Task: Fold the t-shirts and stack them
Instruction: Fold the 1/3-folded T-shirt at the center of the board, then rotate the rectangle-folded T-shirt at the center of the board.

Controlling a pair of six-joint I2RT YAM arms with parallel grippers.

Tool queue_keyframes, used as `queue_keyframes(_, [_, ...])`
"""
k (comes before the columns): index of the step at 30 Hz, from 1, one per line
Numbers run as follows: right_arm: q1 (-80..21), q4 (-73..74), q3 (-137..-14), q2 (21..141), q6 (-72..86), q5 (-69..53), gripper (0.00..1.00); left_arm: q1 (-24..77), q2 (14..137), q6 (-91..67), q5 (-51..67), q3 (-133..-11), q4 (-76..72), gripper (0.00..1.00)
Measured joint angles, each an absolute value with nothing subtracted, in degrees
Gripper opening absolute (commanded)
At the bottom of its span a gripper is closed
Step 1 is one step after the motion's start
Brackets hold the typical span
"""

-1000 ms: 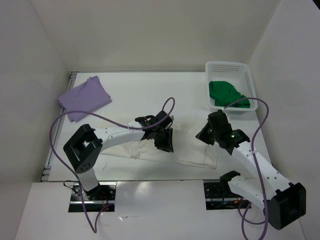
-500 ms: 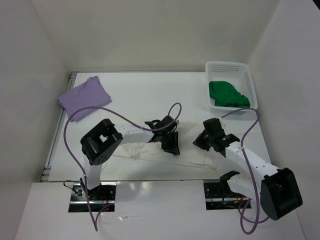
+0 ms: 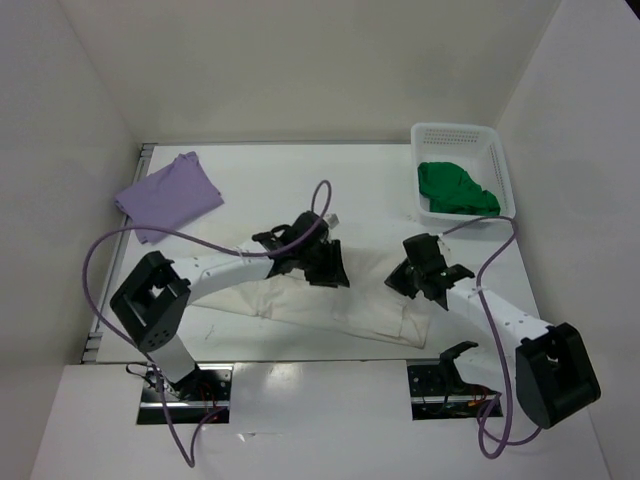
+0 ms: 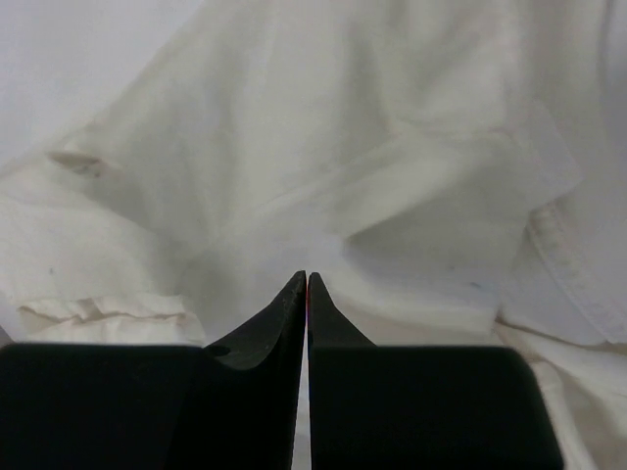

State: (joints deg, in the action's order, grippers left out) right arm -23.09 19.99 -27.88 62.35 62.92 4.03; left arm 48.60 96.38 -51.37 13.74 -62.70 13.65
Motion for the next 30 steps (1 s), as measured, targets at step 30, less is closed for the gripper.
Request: queue_keyframes(30, [-28.27, 9.47, -77.69, 119.0, 53.41, 0.08, 0.02, -4.14, 77.49, -40.29, 15.94, -42.85, 18.59, 0.47])
